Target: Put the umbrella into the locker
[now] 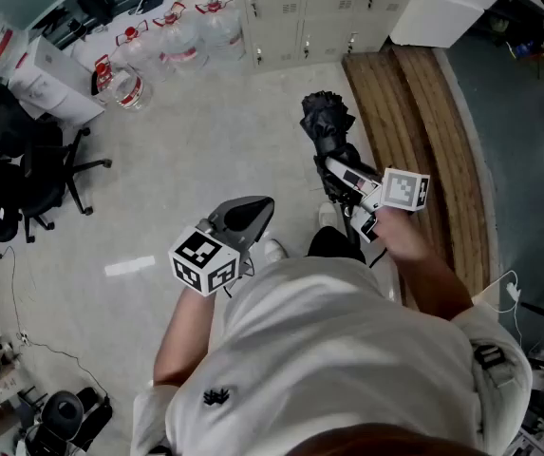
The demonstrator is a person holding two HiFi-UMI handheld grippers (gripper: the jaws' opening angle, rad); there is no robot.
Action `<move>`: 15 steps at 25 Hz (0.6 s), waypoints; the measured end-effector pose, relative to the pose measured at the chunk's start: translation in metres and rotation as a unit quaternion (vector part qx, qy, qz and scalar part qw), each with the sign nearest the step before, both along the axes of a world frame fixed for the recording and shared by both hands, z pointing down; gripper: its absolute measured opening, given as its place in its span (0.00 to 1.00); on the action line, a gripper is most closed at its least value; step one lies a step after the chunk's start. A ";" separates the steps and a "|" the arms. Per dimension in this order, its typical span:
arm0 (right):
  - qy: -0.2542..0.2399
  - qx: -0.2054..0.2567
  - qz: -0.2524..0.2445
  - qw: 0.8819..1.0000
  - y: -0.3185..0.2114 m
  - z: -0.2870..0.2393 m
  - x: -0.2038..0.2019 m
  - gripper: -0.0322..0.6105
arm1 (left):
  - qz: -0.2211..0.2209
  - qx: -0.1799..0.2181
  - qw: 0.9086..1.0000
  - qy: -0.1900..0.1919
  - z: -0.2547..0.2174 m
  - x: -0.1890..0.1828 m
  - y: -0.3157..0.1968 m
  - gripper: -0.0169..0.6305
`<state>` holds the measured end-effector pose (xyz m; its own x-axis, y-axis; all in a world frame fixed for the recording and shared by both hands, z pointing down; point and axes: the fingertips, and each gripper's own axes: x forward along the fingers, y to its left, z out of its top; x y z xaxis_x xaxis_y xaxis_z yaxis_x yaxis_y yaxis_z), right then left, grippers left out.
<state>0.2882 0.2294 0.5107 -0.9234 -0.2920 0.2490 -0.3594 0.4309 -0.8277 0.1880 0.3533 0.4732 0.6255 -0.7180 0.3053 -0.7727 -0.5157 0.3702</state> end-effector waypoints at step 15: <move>0.046 0.017 -0.029 0.998 -0.086 -0.007 -0.049 0.41 | -0.005 0.005 1.000 -0.008 -0.012 -0.049 -0.085 0.11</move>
